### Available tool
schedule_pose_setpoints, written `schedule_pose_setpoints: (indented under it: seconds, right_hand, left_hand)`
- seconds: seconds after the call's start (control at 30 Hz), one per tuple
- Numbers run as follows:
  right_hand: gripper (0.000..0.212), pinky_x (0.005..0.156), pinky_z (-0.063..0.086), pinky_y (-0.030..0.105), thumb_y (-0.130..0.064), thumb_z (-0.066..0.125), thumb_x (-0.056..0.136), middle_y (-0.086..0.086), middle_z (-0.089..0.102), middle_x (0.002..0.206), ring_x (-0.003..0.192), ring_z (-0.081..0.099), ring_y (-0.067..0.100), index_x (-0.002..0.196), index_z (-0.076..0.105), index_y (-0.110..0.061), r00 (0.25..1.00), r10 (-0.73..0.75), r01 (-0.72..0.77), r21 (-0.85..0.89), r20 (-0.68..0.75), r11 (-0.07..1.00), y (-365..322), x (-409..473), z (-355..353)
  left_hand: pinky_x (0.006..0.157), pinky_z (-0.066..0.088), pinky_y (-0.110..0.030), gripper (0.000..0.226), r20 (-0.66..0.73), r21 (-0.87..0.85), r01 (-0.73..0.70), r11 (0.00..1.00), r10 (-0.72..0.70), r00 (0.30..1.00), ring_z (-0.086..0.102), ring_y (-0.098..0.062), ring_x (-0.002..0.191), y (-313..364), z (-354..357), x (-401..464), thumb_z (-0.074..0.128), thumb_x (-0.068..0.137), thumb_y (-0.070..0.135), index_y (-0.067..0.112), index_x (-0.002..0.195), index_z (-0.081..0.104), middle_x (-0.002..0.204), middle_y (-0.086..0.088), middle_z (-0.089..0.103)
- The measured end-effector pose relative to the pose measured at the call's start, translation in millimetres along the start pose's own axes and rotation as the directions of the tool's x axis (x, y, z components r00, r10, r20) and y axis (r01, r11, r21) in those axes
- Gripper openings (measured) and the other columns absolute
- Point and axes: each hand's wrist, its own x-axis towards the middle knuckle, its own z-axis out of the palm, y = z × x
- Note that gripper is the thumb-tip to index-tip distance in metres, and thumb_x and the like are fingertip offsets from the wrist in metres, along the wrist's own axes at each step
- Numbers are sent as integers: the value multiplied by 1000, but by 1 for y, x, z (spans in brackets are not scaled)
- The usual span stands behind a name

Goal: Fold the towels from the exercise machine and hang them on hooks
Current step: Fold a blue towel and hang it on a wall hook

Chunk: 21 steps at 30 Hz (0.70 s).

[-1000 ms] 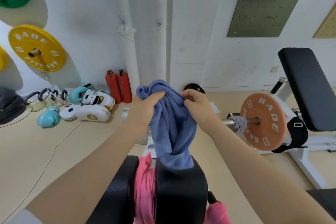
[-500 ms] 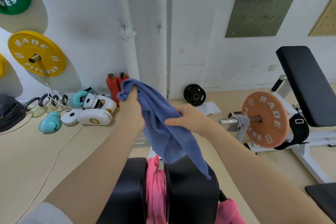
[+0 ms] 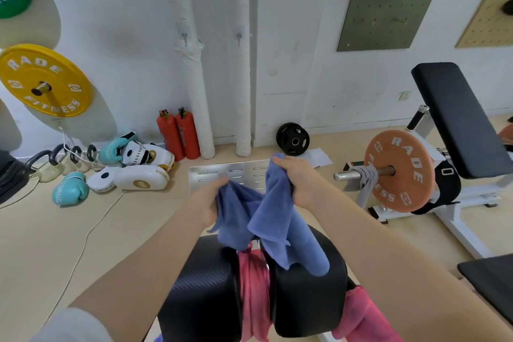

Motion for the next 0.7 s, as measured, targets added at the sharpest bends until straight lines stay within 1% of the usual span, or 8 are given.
schedule_pose_setpoints:
  seconds: [0.07,0.13,0.2,0.27,0.37,0.43,0.57,0.7]
  right_hand:
    - [27,67,41,24,-12,39,97,4,44,70,68,47,15,71,45,-13,996,-14,5,103,85,995,-3,-6,9]
    - [19,73,46,27,2,39,93,7,53,77,77,54,19,84,52,-8,973,-123,103,112,195,988,-4,-11,22]
    - [44,81,49,29,11,39,90,6,62,94,89,60,19,123,47,-17,948,-206,162,187,243,969,-3,-18,34]
    - [68,83,52,30,13,40,90,3,62,112,98,62,19,144,26,-26,933,-276,213,264,230,941,-1,-25,47]
    - [58,85,53,33,13,40,90,9,59,118,102,61,24,140,35,-17,898,-351,254,342,264,905,4,-38,62]
    - [47,93,48,34,15,34,89,14,57,121,107,57,28,128,46,-7,886,-358,262,320,295,911,9,-48,71]
    - [53,95,46,30,25,24,80,10,57,123,113,55,23,110,57,-4,842,-378,378,77,385,922,31,-64,87]
    - [52,106,40,30,16,37,73,0,44,140,129,44,14,114,61,-6,711,-505,691,-354,489,629,49,-71,95]
  left_hand:
    - [68,50,-29,25,72,-160,-132,978,145,987,58,-16,84,10,4,-8,42,97,12,9,120,50,107,-9,56]
    - [70,51,-25,26,105,-277,-246,929,284,953,60,-13,90,26,8,-25,42,97,8,18,118,52,106,-2,60]
    - [70,56,-24,28,156,-263,-349,899,397,905,66,-10,89,36,12,-43,43,95,5,23,113,54,103,3,65]
    - [75,57,-21,44,234,-181,-465,866,498,835,67,-6,93,41,11,-62,45,93,-1,27,127,46,103,12,67]
    - [97,48,-30,74,323,-39,-560,827,541,777,51,-10,120,36,-3,-70,53,85,-7,32,142,26,126,17,50]
    - [101,44,-33,76,309,-18,-566,824,543,781,43,-14,129,33,-17,-75,49,80,-11,35,137,30,136,14,40]
    - [88,51,-26,78,288,-148,-477,867,499,818,56,-10,113,29,-38,-86,21,75,-29,23,126,47,136,1,49]
    - [67,58,-28,71,292,-400,-242,884,373,881,61,-25,102,26,-55,-92,19,80,-24,22,121,51,117,-6,59]
